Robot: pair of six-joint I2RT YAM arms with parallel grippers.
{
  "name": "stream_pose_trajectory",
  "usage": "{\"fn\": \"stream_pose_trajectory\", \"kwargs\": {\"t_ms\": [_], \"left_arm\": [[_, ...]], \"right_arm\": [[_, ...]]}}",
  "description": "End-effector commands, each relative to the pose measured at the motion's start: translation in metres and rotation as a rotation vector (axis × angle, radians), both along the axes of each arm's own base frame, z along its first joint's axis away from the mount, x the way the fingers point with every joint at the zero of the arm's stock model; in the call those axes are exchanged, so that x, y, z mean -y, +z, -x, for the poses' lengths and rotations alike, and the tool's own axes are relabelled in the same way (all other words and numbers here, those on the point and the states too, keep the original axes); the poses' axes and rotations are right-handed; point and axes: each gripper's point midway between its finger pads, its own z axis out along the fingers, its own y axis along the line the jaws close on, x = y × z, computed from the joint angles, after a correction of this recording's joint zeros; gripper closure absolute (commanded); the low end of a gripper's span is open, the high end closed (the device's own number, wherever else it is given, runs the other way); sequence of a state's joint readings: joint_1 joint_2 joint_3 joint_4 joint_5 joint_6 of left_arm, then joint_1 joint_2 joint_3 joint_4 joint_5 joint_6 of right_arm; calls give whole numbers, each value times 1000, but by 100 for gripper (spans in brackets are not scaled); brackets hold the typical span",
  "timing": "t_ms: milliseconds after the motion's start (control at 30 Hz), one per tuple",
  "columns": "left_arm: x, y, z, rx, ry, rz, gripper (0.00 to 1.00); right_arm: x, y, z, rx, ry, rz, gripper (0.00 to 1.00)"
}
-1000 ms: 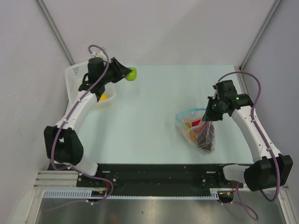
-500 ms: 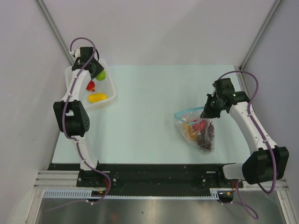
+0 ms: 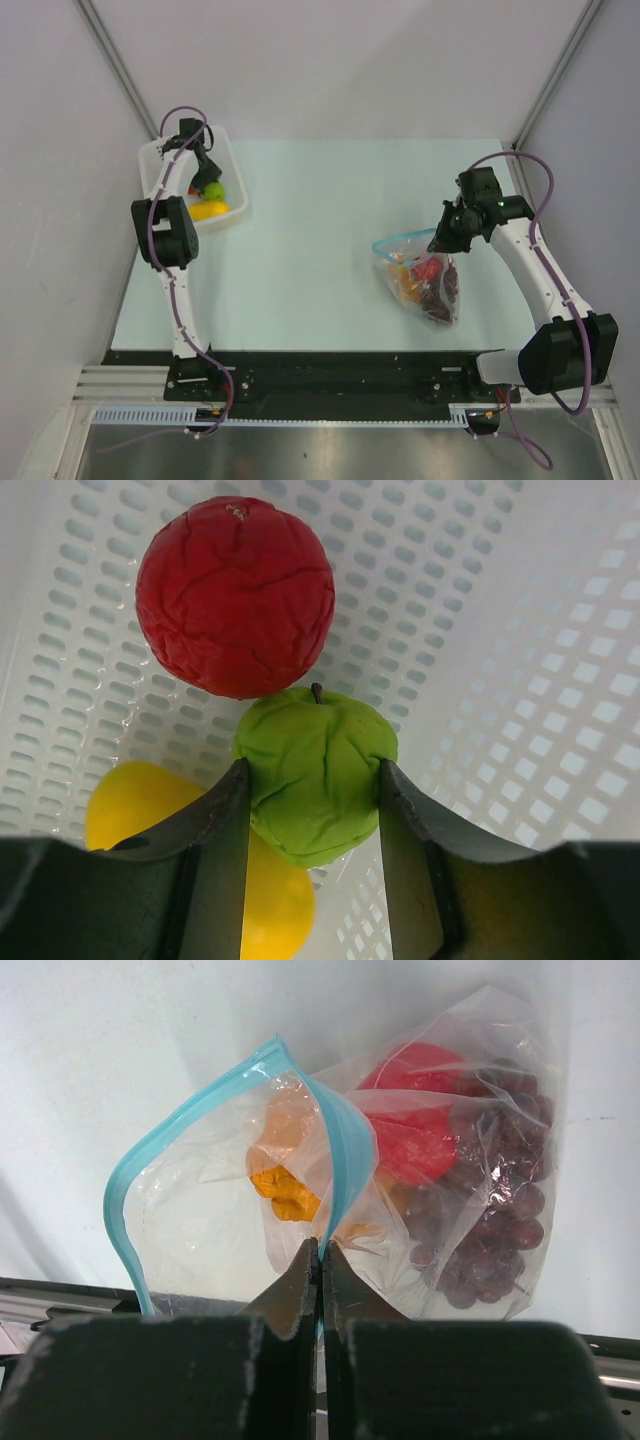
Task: Open the zip-top bag and remove the fake food
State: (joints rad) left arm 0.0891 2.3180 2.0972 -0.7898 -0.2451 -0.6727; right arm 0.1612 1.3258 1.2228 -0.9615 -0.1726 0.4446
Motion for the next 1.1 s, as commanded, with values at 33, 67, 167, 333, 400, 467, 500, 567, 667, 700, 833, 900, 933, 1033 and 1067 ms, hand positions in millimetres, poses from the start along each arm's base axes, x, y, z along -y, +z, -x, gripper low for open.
{"fn": "stream_pose_trajectory", "kwargs": {"t_ms": [33,67,167,333,400,467,500,567,667,700,833,900,933,1033,1067], "left_arm": [[4,20,-8,44,-32,38,61],[5,20,-8,44,-38,42,47],[8,26,-9,54,-65,45,26],[8,67,-3,126,-108,17,8],[12,75,6,129,-132,17,9],[25,104,16,187,-181,29,12],[34,96,23,184,-214,49,15],[60,129,39,269,-295,73,23],[140,143,72,365,-512,217,34],[165,134,87,365,-582,265,36],[281,147,158,403,-853,403,48],[333,160,196,459,-983,480,51],[350,166,209,470,-1011,527,54],[401,177,243,488,-1129,590,62],[412,177,250,482,-1156,600,65]], "right_arm": [[1,3,-1,17,-15,4,100],[1,4,-1,17,-13,3,100],[0,5,0,23,-7,0,100],[-1,5,1,24,18,6,100],[-3,6,1,25,34,1,100],[-3,6,2,26,43,2,100],[-4,7,3,28,54,3,100],[-5,7,4,29,67,4,100],[-5,7,7,26,88,18,100],[-5,7,7,27,91,18,100],[-10,10,10,37,121,15,100],[-14,13,10,48,137,13,100],[-16,13,11,48,144,12,100],[-23,16,14,53,159,2,100],[-24,17,13,59,159,-1,100]]}}
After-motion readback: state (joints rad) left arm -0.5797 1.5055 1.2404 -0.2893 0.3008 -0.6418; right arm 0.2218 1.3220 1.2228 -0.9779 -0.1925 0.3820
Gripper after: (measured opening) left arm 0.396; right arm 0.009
